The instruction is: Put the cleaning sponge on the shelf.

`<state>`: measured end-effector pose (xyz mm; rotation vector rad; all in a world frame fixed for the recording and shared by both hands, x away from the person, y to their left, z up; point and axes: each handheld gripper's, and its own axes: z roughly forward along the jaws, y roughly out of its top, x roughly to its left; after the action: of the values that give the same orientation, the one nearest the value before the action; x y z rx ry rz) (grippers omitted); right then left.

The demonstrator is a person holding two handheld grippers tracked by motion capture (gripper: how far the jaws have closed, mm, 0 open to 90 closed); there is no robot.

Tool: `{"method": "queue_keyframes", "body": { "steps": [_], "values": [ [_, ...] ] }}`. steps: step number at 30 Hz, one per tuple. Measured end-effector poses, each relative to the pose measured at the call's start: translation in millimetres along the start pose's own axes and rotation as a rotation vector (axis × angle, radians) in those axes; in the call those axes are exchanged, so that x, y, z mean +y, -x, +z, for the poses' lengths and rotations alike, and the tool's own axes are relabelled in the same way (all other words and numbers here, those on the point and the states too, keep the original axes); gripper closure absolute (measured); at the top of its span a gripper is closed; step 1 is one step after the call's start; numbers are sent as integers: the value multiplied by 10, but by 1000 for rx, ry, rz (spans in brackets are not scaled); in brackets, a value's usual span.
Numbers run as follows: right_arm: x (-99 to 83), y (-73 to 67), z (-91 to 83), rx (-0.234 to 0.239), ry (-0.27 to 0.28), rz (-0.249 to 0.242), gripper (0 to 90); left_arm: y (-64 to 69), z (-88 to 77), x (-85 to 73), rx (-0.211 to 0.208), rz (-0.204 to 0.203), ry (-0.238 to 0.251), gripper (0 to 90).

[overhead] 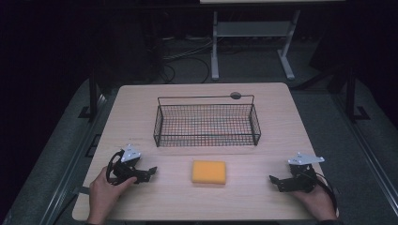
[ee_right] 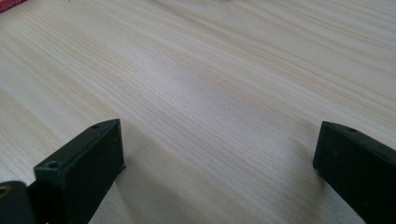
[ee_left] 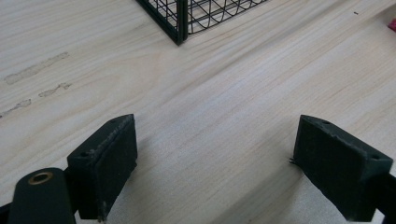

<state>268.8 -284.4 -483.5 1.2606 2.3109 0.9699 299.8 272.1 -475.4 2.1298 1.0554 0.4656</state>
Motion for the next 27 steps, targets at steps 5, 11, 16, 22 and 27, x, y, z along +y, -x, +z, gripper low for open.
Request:
{"method": "queue_keyframes", "body": {
  "steps": [5, 11, 16, 22, 27],
  "values": [
    [7, 3, -3, 0, -6, 0, 24, 0, 0, 0, 0, 0, 0, 128],
    [62, -3, -61, 31, -20, 15, 158, 0, 0, 0, 0, 0, 0, 128],
    [121, -60, -132, 77, -3, -2, 306, 0, 0, 0, 0, 0, 0, 128],
    [210, -153, -199, 153, 20, -14, 589, 0, 0, 0, 0, -1, 1, 128],
    [278, -233, -208, 201, 24, -26, 814, 0, 0, 0, 0, 0, 0, 128]
  ]
}}
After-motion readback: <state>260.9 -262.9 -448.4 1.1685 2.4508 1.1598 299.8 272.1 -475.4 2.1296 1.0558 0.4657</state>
